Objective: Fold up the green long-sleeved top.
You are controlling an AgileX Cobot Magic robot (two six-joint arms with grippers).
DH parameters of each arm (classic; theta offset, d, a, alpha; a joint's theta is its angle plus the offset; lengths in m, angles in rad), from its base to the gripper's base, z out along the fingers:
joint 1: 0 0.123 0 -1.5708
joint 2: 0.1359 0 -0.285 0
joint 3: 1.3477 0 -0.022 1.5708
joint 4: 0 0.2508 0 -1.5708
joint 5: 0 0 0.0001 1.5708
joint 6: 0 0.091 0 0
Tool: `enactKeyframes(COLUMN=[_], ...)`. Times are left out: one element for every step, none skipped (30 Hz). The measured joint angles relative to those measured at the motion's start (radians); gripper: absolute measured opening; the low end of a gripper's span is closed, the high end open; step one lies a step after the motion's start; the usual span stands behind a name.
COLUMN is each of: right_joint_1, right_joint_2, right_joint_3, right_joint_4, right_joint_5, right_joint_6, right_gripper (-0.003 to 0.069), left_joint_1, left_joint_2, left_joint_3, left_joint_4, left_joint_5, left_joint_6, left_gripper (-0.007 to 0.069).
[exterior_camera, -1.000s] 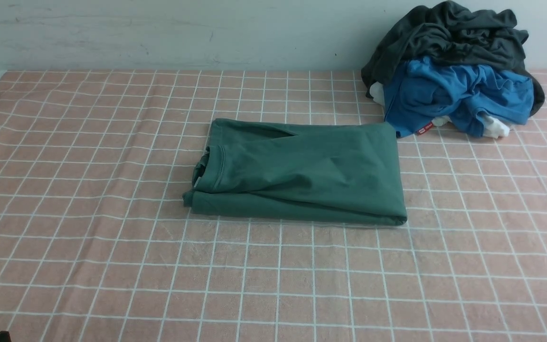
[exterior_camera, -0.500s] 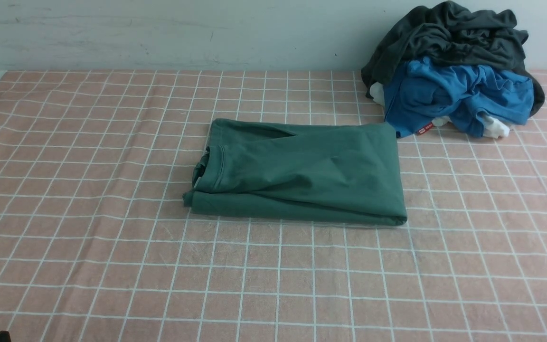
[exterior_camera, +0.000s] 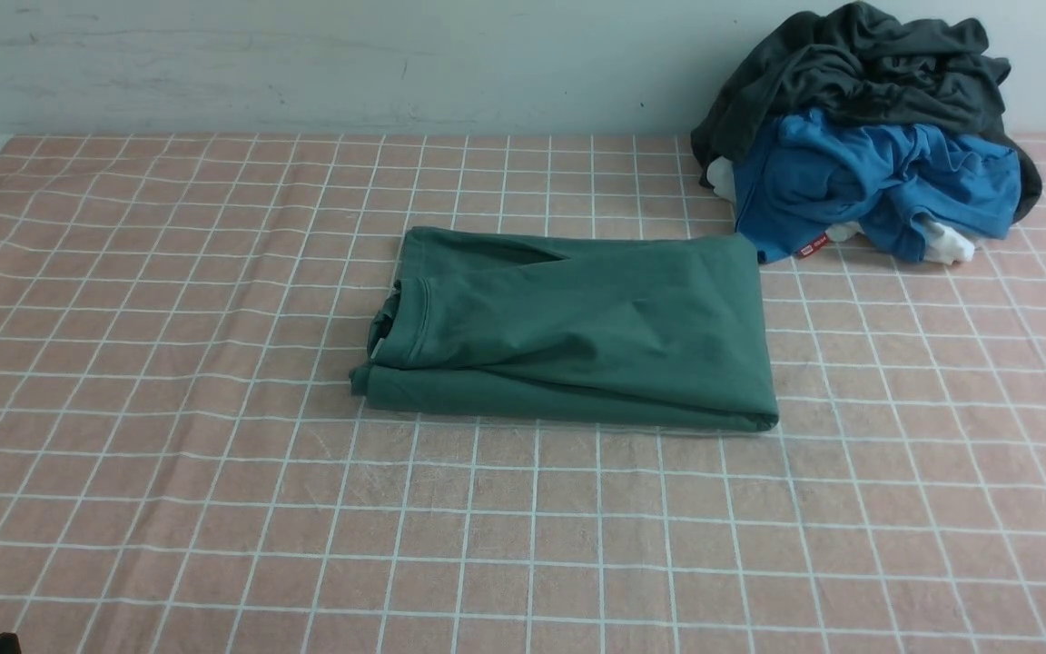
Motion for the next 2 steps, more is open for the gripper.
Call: enactKeyframes(right_joint_1=[0.000, 0.000], right_joint_2=[0.000, 0.000], right_joint_3=[0.000, 0.000], right_joint_4=[0.000, 0.000], right_joint_5=[0.000, 0.000], right_joint_6=[0.000, 0.000], right_gripper=[0.0006, 0.0006], left_joint_1=[0.000, 0.000], left_joint_2=[0.000, 0.000], left_joint_3=[0.000, 0.000], left_joint_4=[0.000, 0.000], left_joint_5=[0.000, 0.000], left_joint_6=[0.000, 0.000], left_gripper=[0.0009, 0.0009])
